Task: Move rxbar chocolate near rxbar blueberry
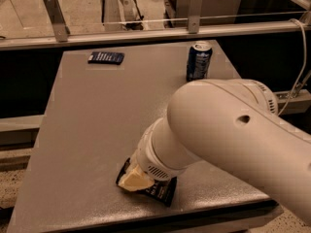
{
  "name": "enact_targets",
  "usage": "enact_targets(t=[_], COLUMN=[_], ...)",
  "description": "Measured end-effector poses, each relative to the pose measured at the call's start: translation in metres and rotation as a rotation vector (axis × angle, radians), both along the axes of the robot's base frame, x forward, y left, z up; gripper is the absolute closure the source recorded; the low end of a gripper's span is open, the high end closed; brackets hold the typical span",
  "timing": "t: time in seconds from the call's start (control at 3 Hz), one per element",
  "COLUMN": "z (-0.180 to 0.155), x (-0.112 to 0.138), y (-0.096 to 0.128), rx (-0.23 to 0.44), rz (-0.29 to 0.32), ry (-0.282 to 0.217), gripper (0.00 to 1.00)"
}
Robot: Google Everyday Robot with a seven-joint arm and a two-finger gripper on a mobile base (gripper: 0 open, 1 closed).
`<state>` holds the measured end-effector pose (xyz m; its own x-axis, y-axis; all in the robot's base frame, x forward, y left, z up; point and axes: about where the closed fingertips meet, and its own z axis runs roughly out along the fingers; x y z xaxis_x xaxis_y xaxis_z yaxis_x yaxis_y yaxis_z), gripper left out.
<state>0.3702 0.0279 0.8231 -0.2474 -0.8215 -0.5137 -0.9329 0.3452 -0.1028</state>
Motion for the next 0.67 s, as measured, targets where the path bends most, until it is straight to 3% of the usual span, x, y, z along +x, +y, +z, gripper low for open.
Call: enact_targets(t=[0.33, 0.67], z=[0.0, 0.016], x=[0.0, 0.034], y=[0.0, -0.02], rx=[0.0, 0.01], rz=[0.0, -0.008], ry=[0.0, -0.044], gripper=[1.0, 1.0])
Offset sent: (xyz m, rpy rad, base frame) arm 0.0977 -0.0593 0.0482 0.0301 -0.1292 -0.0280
